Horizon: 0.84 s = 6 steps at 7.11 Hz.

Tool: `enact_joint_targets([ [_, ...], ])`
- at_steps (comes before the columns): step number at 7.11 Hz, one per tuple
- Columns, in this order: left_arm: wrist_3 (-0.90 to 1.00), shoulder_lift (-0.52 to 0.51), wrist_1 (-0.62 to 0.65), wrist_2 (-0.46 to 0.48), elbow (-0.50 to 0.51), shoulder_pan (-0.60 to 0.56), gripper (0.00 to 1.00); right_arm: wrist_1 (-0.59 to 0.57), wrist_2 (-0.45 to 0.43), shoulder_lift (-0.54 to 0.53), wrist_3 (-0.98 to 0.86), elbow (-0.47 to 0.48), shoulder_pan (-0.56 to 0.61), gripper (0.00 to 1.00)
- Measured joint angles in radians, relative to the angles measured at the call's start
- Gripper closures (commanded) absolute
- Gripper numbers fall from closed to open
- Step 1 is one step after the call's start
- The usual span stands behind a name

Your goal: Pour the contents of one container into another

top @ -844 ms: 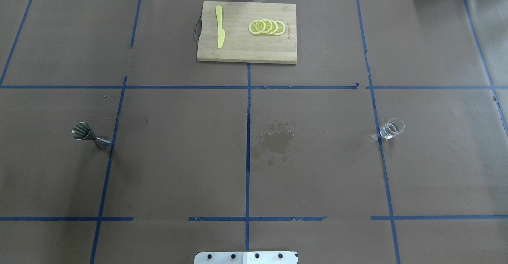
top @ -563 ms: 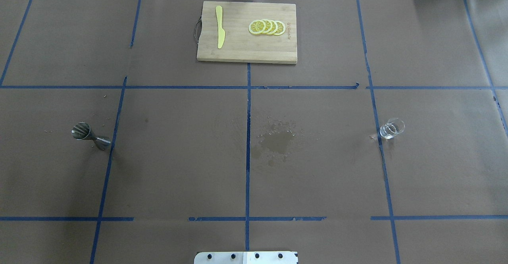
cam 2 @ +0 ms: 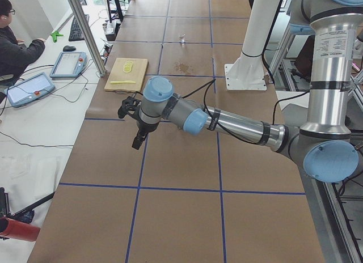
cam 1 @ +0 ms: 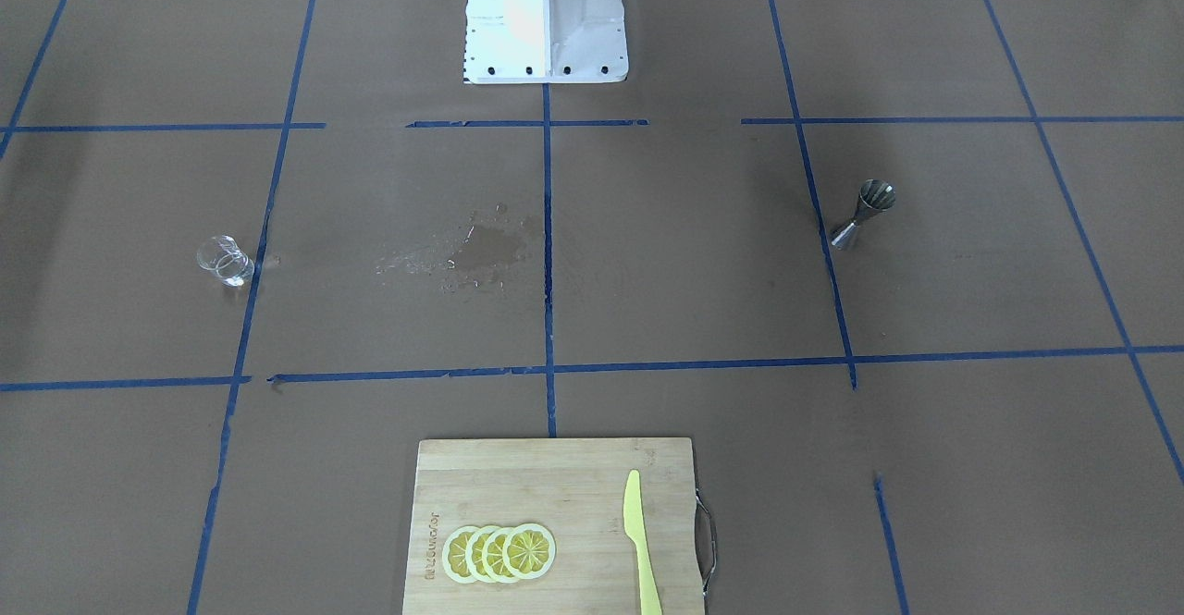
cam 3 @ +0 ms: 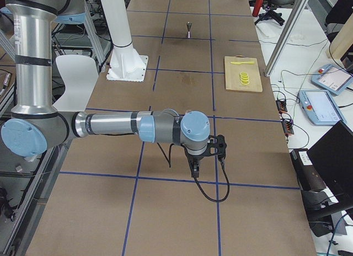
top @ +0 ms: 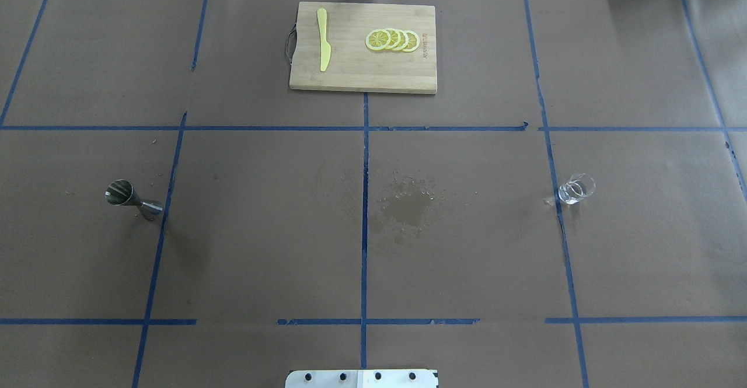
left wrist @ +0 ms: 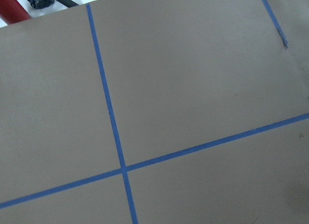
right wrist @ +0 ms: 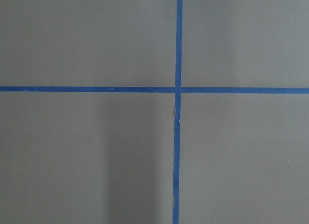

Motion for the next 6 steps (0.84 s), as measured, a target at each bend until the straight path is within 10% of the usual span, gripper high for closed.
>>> enact_joint_targets([
  [3,-0.256,-0.05,-0.054,-0.049,-0.082,0.032,0.0,0.0,0.002,-0.001,0.001,0.033,-0.004,0.0],
  [6,-0.783,0.031,-0.061,0.253,-0.337,0.345,0.0,0.0,0.028,-0.012,0.005,0.033,-0.005,0.0],
])
